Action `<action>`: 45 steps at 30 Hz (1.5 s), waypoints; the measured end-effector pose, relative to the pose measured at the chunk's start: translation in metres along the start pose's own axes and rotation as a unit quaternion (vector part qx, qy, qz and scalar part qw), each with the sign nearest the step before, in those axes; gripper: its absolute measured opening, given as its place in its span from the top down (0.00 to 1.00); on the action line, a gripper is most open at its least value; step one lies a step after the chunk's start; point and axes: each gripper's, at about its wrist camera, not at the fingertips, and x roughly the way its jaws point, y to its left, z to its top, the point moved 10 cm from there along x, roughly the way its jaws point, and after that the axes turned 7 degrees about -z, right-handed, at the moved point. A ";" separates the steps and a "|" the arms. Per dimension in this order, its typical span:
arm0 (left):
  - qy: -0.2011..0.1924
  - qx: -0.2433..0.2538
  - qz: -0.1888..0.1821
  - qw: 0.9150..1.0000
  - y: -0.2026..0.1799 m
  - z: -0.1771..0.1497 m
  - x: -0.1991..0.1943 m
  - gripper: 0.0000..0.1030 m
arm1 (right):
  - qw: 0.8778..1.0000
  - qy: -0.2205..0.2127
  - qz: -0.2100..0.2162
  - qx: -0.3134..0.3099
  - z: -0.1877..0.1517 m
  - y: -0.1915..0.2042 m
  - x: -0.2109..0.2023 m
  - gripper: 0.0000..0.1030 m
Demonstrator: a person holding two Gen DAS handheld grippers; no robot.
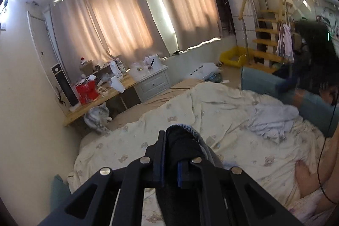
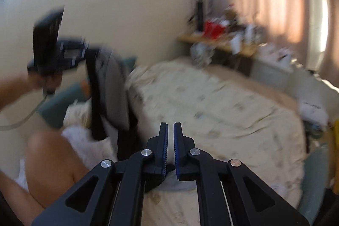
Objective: Fold clothes
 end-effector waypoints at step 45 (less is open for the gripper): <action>-0.136 0.009 0.168 0.976 0.114 0.114 -0.176 0.95 | 0.979 -0.127 -0.126 -0.095 0.104 0.001 -0.116 0.98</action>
